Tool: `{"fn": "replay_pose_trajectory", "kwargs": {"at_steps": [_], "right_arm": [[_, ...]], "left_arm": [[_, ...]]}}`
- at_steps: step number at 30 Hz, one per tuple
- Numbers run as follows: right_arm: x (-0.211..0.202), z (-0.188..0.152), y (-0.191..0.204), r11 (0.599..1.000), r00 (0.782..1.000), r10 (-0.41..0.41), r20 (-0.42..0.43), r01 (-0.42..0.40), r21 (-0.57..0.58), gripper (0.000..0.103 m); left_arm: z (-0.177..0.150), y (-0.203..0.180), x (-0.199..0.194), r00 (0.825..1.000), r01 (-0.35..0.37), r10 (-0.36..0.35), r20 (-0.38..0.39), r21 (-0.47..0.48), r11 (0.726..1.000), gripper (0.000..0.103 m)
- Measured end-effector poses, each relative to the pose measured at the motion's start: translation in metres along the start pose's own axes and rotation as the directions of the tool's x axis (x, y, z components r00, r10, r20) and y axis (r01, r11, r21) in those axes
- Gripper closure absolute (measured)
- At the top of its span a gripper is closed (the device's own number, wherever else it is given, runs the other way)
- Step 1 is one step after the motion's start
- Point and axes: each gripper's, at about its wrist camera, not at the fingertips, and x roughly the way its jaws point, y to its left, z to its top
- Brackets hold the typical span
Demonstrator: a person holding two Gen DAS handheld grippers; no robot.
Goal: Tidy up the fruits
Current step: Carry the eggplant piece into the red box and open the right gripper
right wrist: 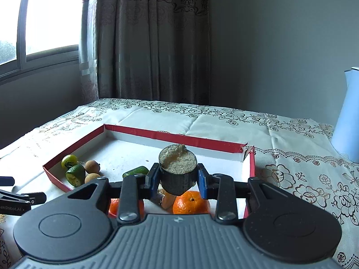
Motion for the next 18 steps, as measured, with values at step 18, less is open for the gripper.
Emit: {"fn": "replay_pose_trajectory", "kwargs": {"at_steps": [18], "right_arm": [[0.062, -0.005, -0.015, 0.996, 0.992, -0.011, -0.124, 0.021, 0.083, 0.064]], "left_arm": [[0.0, -0.001, 0.0, 1.0, 0.004, -0.004, -0.002, 0.005, 1.0, 0.0]]}}
